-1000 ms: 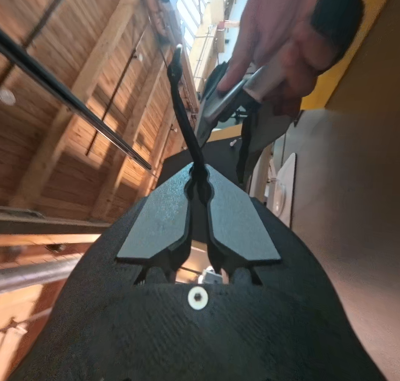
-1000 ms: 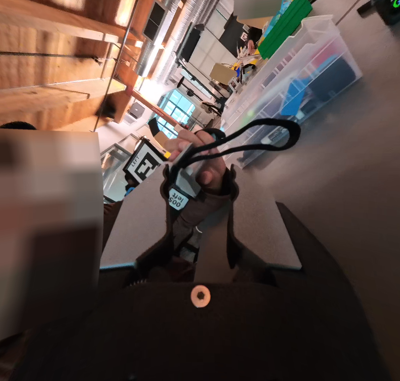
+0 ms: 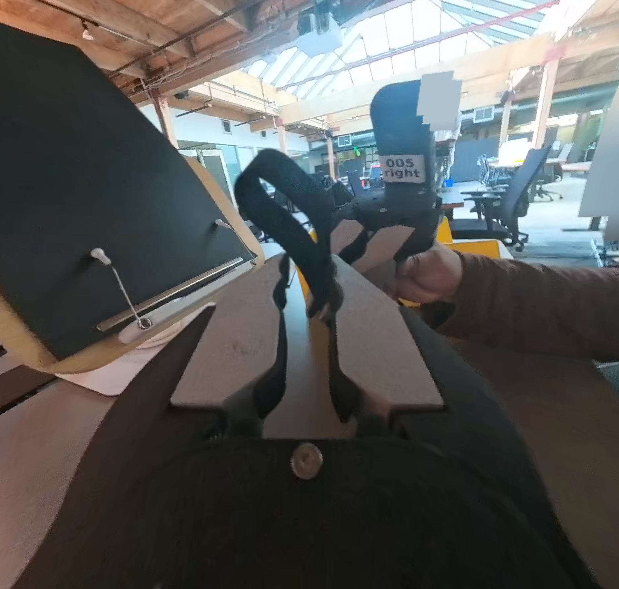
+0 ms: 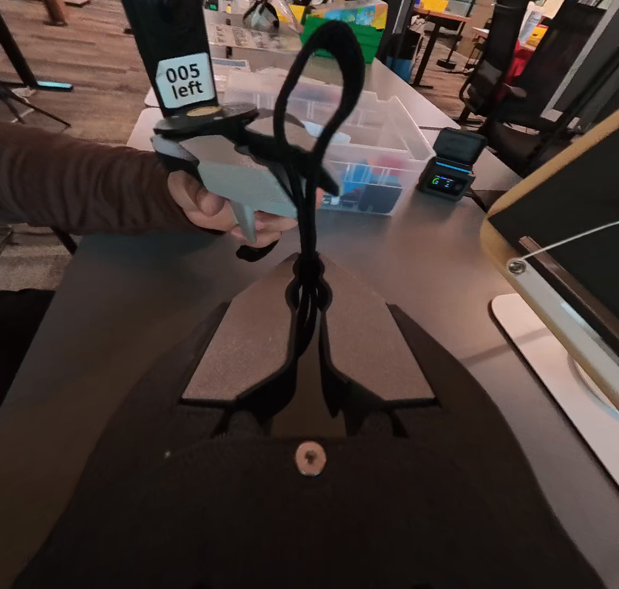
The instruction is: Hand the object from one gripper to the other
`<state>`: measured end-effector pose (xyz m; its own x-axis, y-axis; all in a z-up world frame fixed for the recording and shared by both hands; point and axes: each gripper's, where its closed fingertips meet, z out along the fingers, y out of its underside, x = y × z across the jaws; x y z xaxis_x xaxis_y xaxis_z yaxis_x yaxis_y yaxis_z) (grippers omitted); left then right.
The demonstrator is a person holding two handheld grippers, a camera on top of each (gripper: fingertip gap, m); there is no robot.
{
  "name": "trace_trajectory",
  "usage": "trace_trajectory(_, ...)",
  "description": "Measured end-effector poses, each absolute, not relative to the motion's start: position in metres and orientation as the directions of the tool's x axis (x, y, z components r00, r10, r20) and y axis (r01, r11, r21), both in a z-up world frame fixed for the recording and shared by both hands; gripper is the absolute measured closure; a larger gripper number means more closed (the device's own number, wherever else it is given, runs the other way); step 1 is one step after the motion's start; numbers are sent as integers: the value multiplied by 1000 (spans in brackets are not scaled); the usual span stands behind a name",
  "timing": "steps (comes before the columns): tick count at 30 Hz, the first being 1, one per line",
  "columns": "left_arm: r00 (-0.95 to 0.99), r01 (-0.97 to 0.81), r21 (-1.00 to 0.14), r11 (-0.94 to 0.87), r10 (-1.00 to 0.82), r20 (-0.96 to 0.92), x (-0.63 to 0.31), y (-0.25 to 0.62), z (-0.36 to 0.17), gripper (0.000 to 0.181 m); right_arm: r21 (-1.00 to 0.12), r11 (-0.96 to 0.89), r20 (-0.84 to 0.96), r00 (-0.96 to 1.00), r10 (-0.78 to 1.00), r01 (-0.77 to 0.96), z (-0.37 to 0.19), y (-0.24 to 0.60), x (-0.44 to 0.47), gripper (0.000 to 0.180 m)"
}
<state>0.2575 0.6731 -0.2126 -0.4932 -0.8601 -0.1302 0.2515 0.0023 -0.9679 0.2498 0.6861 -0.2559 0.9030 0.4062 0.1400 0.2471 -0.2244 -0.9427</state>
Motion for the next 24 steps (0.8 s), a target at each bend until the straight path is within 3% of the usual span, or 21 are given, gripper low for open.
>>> trace_trajectory(2,-492,277,-957,83,-843,-215,255,667,-216,178,-943,-239,130,916,379,232,-257,688,254,178)
trace_trajectory(4,-436,315,-929,195,-840,-324,256,665,-218,179,-949,-253,83,920,382,190,-258,687,257,175)
trace_trajectory(8,-208,383,-809,447,-811,-547,259,676,-214,179,-961,-268,-29,942,335,65,-254,688,271,153)
trace_trajectory(11,-63,392,-740,546,-787,-614,258,688,-205,180,-965,-257,-148,924,352,-57,-246,684,275,135)
trace_trajectory(13,72,373,-628,683,-696,-714,256,695,-202,179,-949,-278,-247,902,354,-151,-245,683,279,133)
trace_trajectory(17,248,317,-300,900,-383,-890,249,683,-203,179,-833,-383,-545,717,436,-400,-244,680,267,130)
trace_trajectory(20,286,319,-197,927,-292,-913,245,673,-202,179,-752,-365,-655,562,505,-549,-225,678,264,133)
trace_trajectory(24,269,305,-47,951,-134,-954,249,654,-218,179,-678,-401,-723,464,512,-616,-222,677,263,136)
